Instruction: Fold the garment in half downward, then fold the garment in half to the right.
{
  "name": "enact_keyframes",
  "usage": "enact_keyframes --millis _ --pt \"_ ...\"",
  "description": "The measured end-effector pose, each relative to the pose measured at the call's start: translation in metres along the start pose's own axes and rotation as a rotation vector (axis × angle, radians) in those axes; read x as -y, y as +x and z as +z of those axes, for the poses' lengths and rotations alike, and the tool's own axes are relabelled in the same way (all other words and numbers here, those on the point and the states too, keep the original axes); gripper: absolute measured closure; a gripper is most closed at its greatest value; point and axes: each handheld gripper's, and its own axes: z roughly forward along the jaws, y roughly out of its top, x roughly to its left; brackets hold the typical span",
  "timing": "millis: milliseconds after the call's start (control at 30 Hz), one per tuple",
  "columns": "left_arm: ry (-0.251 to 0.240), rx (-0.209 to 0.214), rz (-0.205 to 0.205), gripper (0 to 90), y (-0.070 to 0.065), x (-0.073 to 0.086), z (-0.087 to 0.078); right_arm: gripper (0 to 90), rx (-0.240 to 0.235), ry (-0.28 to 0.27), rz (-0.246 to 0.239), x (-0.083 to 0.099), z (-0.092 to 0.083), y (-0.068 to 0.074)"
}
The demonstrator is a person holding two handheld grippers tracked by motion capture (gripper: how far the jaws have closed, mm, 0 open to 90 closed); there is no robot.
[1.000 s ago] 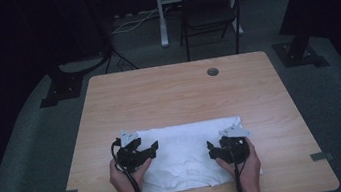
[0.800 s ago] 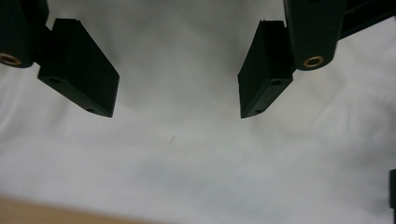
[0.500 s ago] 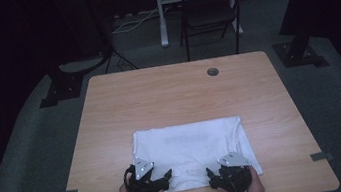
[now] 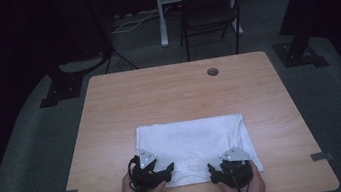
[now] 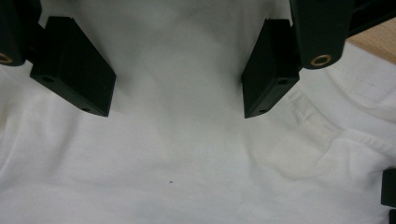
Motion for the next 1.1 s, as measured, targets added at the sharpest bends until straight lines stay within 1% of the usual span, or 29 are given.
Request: enact_keyframes --millis 33,67,100,133,200,267,333,400,500,633,767,833,933,1000,1100 --pt "0.000 0.005 0.001 30.1 0.001 -0.001 0.000 24.8 0.001 -0.001 -0.001 0.000 0.000 0.000" --pt "-0.011 0.004 0.000 29.9 0.001 -0.001 -0.002 24.6 0.003 -0.007 -0.001 0.000 0.000 0.001" --pt "-0.040 -0.003 -0.009 29.9 0.001 -0.001 -0.005 24.7 0.008 -0.022 -0.002 0.001 -0.002 0.002" --pt "-0.068 -0.007 -0.009 29.9 0.001 -0.001 -0.011 24.7 0.008 -0.048 -0.007 0.001 -0.005 0.004" --pt "-0.110 -0.006 -0.002 29.9 -0.003 0.000 -0.023 24.4 -0.014 -0.098 -0.032 0.003 -0.013 0.008" --pt "-0.121 0.001 0.020 28.9 -0.008 0.004 -0.034 24.0 -0.036 -0.127 -0.043 0.006 -0.020 0.012" --pt "-0.128 -0.005 0.034 28.7 -0.012 0.011 -0.041 24.0 -0.082 -0.152 -0.034 0.010 -0.026 0.014" --pt "-0.127 -0.004 0.030 28.6 -0.013 0.018 -0.044 24.1 -0.126 -0.174 -0.033 0.015 -0.031 0.015" --pt "-0.117 -0.003 0.017 28.6 -0.011 0.025 -0.045 24.4 -0.164 -0.202 -0.024 0.022 -0.039 0.015" --pt "-0.101 -0.002 0.006 28.7 -0.008 0.029 -0.043 24.5 -0.160 -0.187 -0.010 0.028 -0.040 0.014" --pt "-0.099 0.000 0.002 28.7 -0.009 0.030 -0.042 24.5 -0.123 -0.164 0.008 0.028 -0.037 0.014" --pt "-0.095 0.001 0.003 28.7 -0.011 0.031 -0.040 24.5 -0.112 -0.162 0.004 0.028 -0.036 0.016" --pt "-0.087 0.005 0.003 28.7 -0.013 0.032 -0.039 24.5 -0.111 -0.164 -0.001 0.028 -0.035 0.019" --pt "-0.093 0.002 0.010 28.7 -0.015 0.033 -0.041 24.5 -0.104 -0.168 -0.002 0.029 -0.037 0.020" --pt "-0.101 -0.002 0.008 28.7 -0.015 0.032 -0.044 24.5 -0.090 -0.189 -0.011 0.028 -0.040 0.021"
